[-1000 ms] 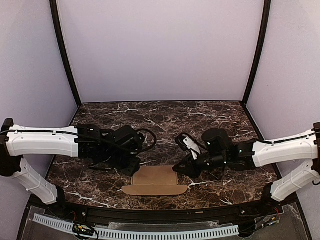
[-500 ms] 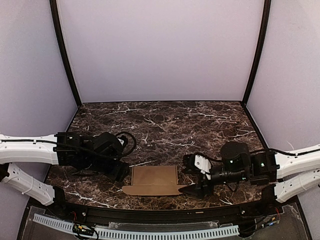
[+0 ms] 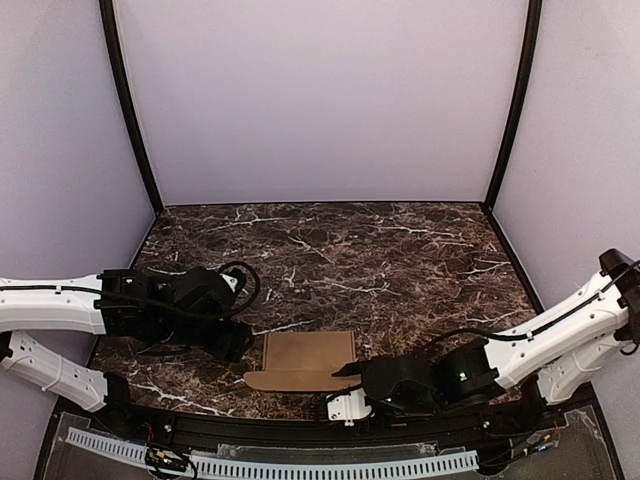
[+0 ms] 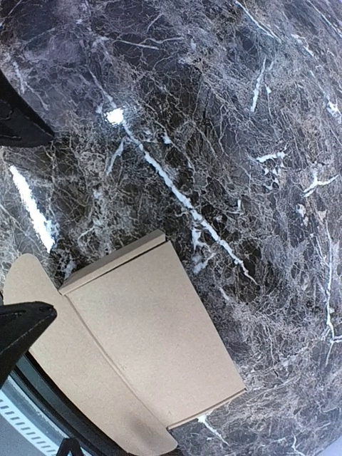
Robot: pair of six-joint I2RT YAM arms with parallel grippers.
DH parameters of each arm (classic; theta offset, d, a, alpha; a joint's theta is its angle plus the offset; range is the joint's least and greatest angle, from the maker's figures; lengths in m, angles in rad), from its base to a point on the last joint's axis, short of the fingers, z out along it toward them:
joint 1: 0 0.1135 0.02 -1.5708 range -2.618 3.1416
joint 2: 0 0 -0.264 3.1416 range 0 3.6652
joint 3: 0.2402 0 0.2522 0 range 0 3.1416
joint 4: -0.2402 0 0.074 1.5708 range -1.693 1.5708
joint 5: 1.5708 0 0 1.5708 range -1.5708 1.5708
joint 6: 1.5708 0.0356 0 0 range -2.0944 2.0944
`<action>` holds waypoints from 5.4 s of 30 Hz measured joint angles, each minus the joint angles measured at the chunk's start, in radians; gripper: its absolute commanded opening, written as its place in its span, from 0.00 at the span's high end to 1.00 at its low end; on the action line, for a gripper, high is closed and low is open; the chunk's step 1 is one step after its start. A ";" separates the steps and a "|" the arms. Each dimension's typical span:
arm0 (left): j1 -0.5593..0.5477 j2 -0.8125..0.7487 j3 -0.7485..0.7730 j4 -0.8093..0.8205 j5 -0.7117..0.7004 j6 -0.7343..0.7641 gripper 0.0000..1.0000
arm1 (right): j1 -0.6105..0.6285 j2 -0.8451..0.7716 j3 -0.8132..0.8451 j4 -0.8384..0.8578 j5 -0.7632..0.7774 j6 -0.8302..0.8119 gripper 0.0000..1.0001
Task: Fold the paper box
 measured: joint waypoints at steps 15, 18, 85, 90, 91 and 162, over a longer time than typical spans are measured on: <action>0.000 -0.076 -0.038 0.021 -0.016 -0.008 0.26 | 0.044 0.299 0.127 0.054 0.314 -0.071 0.69; 0.000 -0.076 -0.041 0.023 -0.016 -0.008 0.26 | 0.044 0.315 0.137 0.063 0.357 -0.068 0.79; 0.000 -0.302 -0.175 0.275 0.426 0.109 0.53 | -0.454 0.251 0.559 -0.740 -0.827 0.009 1.00; 0.000 -0.274 -0.192 0.289 0.505 0.119 0.58 | -0.457 0.251 0.559 -0.740 -0.829 0.009 1.00; 0.000 -0.269 -0.195 0.290 0.512 0.118 0.59 | -0.458 0.251 0.559 -0.740 -0.829 0.009 1.00; 0.000 -0.045 -0.058 0.143 0.554 0.146 0.93 | -0.459 0.241 0.543 -0.717 -0.797 0.084 1.00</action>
